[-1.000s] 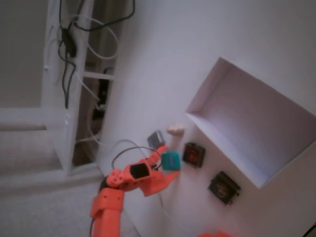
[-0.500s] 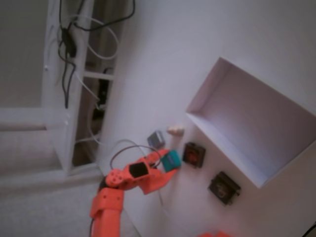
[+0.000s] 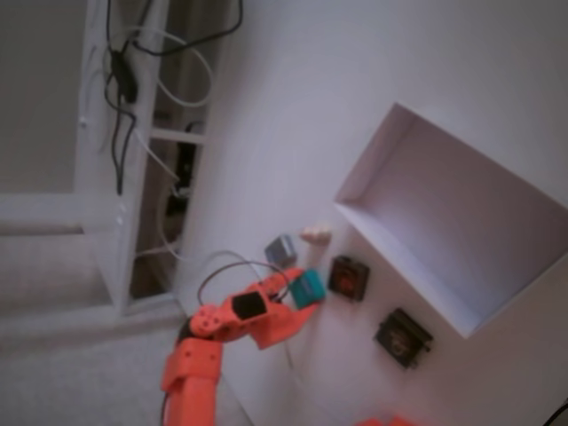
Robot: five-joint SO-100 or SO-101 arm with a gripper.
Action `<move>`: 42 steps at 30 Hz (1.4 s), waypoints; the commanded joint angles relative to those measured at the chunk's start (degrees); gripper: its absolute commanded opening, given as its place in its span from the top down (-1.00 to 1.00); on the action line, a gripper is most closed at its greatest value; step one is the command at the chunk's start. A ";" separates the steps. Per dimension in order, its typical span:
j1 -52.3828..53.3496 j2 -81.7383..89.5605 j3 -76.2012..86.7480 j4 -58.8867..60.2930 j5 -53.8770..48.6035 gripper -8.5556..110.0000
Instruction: Grasp the green cube and put it in the bin.
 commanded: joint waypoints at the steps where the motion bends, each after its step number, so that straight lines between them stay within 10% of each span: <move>1: -1.14 0.26 -2.90 -0.18 -0.26 1.00; 25: -1.14 6.42 -22.06 16.61 -1.14 1.00; 42: 33.40 13.45 -29.97 19.42 -3.87 1.00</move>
